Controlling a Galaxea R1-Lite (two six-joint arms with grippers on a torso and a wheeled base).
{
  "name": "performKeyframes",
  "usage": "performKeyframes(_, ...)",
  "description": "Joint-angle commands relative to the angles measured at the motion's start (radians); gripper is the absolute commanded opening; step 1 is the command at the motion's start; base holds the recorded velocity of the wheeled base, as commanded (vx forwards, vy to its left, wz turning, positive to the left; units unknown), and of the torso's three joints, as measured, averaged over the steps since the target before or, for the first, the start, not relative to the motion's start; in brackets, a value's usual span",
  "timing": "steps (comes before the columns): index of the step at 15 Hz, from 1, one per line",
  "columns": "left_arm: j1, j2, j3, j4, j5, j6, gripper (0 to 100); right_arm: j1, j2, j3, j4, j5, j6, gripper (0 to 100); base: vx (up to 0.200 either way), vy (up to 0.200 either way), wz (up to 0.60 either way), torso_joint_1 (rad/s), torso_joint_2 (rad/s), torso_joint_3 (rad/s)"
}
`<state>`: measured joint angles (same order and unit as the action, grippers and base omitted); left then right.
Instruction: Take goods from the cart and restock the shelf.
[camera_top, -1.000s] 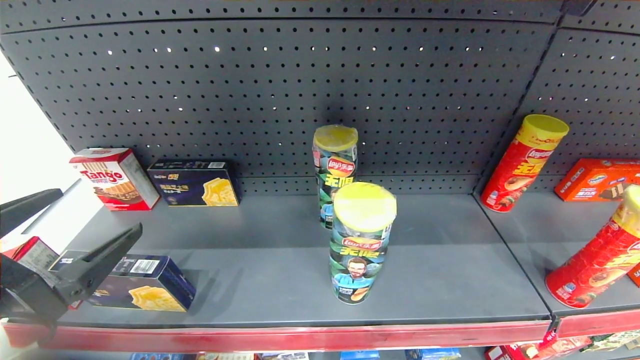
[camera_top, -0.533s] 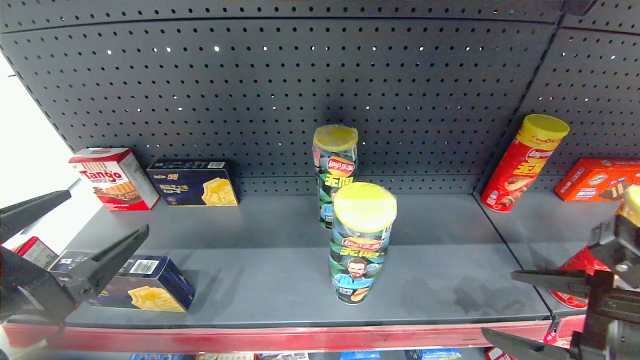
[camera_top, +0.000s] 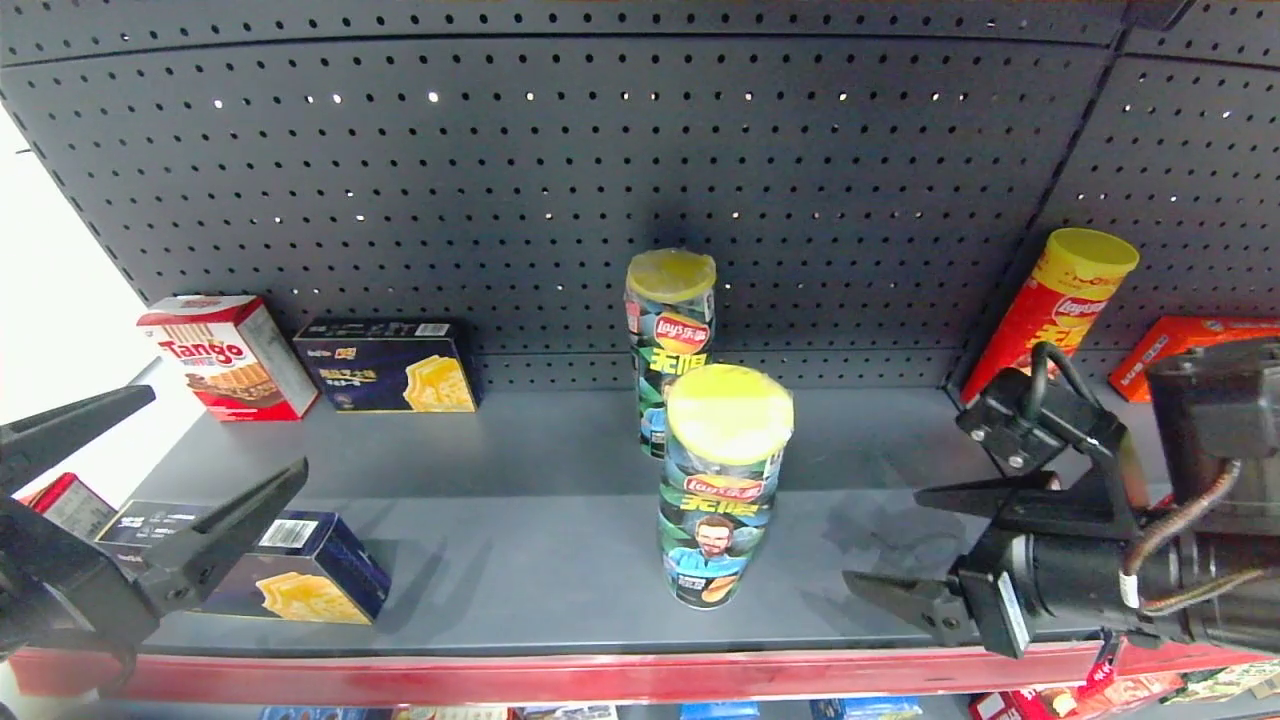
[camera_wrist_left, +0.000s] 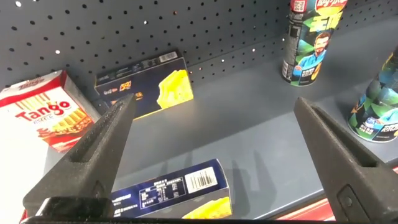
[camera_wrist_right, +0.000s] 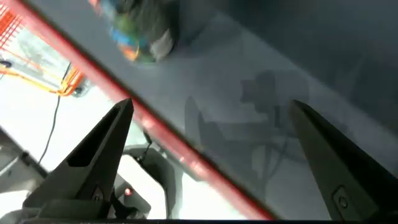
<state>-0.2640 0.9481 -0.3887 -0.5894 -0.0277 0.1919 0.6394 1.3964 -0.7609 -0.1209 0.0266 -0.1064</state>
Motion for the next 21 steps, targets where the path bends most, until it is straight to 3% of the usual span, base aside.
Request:
performKeyframes(1, -0.001, 0.006, -0.006, 0.0, 0.0, 0.0, 100, 0.0, 0.102, -0.074, -0.002, -0.001, -0.001, 100, 0.0, 0.0, 0.0, 0.0, 0.0, 0.0)
performKeyframes(15, 0.002, 0.006, 0.013, 0.0, -0.003, -0.008, 100, 0.023, 0.28, -0.215, -0.005, 0.003, -0.006, 100, 0.0, 0.0, 0.0, 0.0, 0.0, 0.0)
performKeyframes(21, 0.003, 0.005, 0.028, -0.001, -0.001, -0.008, 100, 0.005, 0.253, -0.225, -0.005, -0.017, -0.007, 100, 0.0, 0.0, 0.0, 0.0, 0.0, 0.0)
